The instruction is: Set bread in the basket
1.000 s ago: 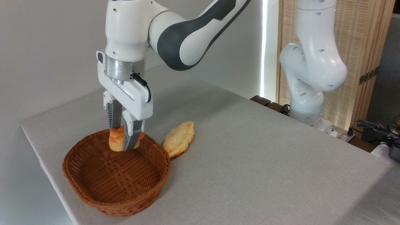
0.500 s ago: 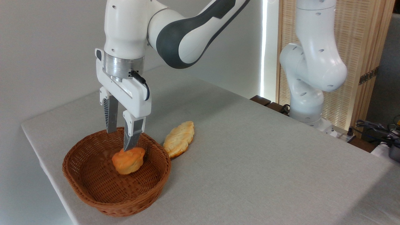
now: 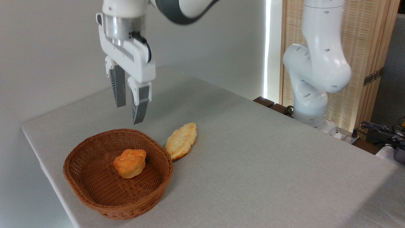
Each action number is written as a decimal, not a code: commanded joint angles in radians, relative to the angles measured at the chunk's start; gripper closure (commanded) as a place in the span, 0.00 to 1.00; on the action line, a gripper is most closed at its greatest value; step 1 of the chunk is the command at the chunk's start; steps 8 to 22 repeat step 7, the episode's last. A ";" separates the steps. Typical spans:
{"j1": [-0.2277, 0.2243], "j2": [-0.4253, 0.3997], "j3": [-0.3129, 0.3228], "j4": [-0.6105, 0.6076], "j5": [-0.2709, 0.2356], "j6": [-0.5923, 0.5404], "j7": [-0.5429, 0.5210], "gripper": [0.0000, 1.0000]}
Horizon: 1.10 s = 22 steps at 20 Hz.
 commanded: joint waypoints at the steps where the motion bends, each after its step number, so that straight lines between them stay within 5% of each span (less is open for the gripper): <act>1: -0.004 0.004 0.040 0.019 0.025 -0.033 -0.052 0.00; 22: -0.009 0.019 0.033 0.018 0.027 -0.054 -0.060 0.00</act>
